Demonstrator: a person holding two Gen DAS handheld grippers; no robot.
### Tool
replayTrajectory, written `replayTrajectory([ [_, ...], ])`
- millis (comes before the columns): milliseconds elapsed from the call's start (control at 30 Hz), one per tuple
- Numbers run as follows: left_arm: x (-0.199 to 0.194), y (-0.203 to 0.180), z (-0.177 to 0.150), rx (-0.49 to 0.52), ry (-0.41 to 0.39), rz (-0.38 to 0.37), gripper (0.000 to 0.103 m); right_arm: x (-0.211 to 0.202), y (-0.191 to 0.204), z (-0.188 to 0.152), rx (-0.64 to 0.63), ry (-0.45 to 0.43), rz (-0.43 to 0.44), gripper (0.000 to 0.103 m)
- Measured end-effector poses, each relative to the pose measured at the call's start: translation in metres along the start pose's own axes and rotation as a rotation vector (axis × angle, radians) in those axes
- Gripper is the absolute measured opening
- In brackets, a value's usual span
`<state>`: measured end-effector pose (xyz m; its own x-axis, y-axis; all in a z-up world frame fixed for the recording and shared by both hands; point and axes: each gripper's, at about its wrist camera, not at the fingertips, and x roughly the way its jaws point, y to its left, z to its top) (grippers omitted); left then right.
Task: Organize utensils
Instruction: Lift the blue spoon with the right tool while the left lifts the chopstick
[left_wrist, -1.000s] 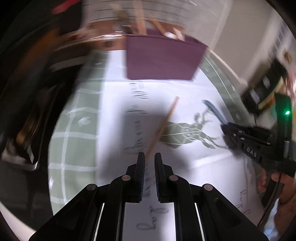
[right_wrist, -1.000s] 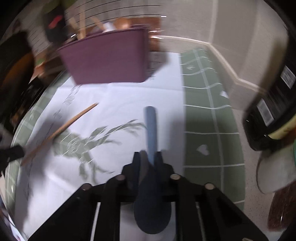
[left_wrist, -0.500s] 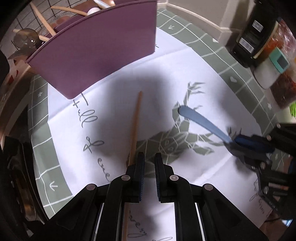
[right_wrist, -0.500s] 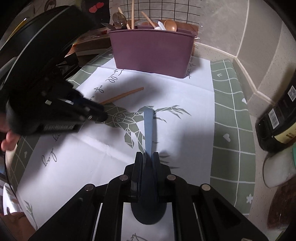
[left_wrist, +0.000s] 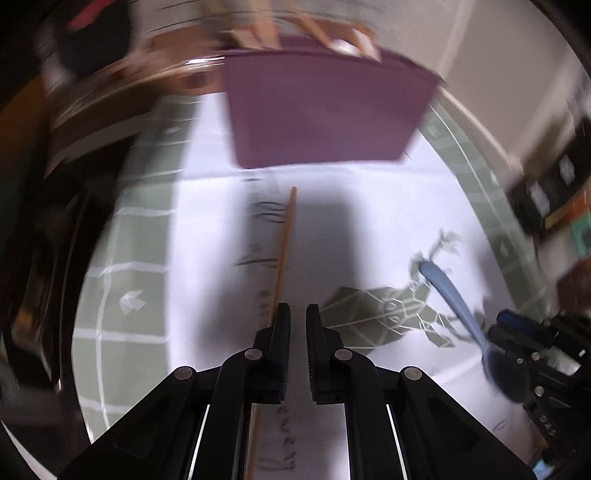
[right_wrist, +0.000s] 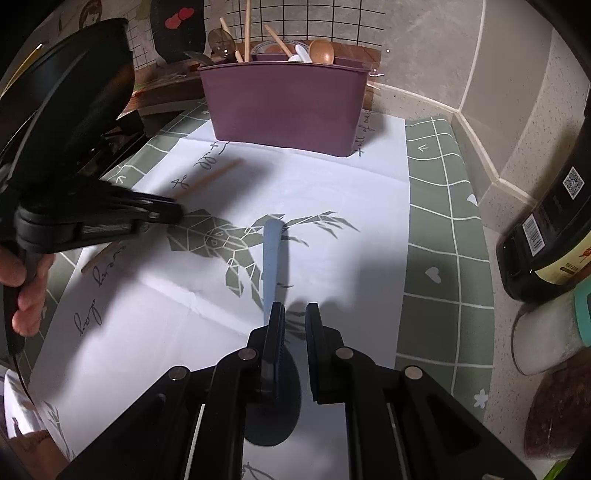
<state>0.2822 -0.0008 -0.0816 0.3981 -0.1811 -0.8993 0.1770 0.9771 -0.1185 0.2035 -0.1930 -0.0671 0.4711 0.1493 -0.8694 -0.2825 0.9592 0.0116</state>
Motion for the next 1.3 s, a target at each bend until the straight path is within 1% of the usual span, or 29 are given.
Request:
replayTrajectory([
  [67,-0.01,0.012,-0.005,-0.055,-0.02,-0.018,0.009,0.001,-0.002,0.004,0.009,0.002,-0.002,0.011],
  [200,-0.025,0.017,-0.017,-0.067,-0.041,-0.016,0.009,0.001,-0.008,0.01,0.009,0.005,-0.008,0.011],
  [267,-0.03,0.023,-0.02,-0.101,-0.033,-0.058,0.009,-0.003,-0.015,0.013,0.0,-0.003,-0.002,0.011],
  [367,-0.031,0.021,-0.025,-0.135,-0.027,-0.093,0.009,-0.008,-0.028,0.016,0.012,-0.001,0.026,0.012],
  [467,-0.035,0.024,-0.032,-0.153,-0.028,-0.108,0.009,-0.005,-0.039,0.023,0.057,0.015,0.061,0.014],
  [533,-0.036,0.027,-0.034,-0.162,-0.026,-0.113,0.009,0.0,-0.04,0.029,0.087,0.03,0.097,0.016],
  [600,-0.036,0.029,-0.035,-0.157,-0.013,-0.118,0.009,0.008,-0.031,0.034,0.088,0.039,0.122,0.019],
  [667,-0.035,0.03,-0.036,-0.136,0.004,-0.116,0.009,0.018,-0.015,0.039,0.05,0.072,0.153,0.02],
  [700,-0.036,0.028,-0.036,-0.12,0.008,-0.115,0.009,0.024,-0.009,0.041,0.031,0.089,0.148,0.02],
  [800,-0.038,0.023,-0.031,-0.051,0.011,-0.112,0.01,0.041,0.006,0.047,-0.012,0.115,0.095,0.02],
  [833,-0.038,0.02,-0.028,-0.011,0.018,-0.11,0.011,0.048,0.011,0.049,-0.023,0.132,0.071,0.02],
  [867,-0.038,0.017,-0.024,0.031,0.025,-0.099,0.012,0.049,0.013,0.051,-0.032,0.121,0.061,0.021],
  [900,-0.036,0.014,-0.02,0.066,0.036,-0.081,0.015,0.051,0.016,0.054,-0.04,0.128,0.061,0.02],
  [933,-0.033,0.011,-0.016,0.101,0.05,-0.055,0.017,0.051,0.018,0.055,-0.049,0.131,0.055,0.017],
  [967,-0.029,0.01,-0.011,0.126,0.06,-0.017,0.018,0.052,0.021,0.056,-0.066,0.139,0.058,0.011],
  [1000,-0.024,0.009,-0.005,0.143,0.073,0.015,0.018,0.051,0.024,0.056,-0.077,0.14,0.075,0.011],
  [1033,-0.019,0.01,0.001,0.151,0.088,0.023,0.018,0.048,0.026,0.056,-0.084,0.13,0.086,0.011],
  [1133,-0.002,0.012,0.018,0.169,0.168,-0.001,0.018,0.03,0.03,0.052,-0.097,0.075,0.076,0.011],
  [1167,0.005,0.011,0.023,0.183,0.197,0.005,0.018,0.024,0.03,0.051,-0.097,0.06,0.08,0.011],
  [1267,0.02,0.005,0.035,0.211,0.236,0.044,0.018,0.011,0.03,0.047,-0.093,0.035,0.075,0.011],
  [1300,0.024,0.004,0.038,0.215,0.25,0.037,0.018,0.008,0.028,0.046,-0.091,0.03,0.073,0.011],
])
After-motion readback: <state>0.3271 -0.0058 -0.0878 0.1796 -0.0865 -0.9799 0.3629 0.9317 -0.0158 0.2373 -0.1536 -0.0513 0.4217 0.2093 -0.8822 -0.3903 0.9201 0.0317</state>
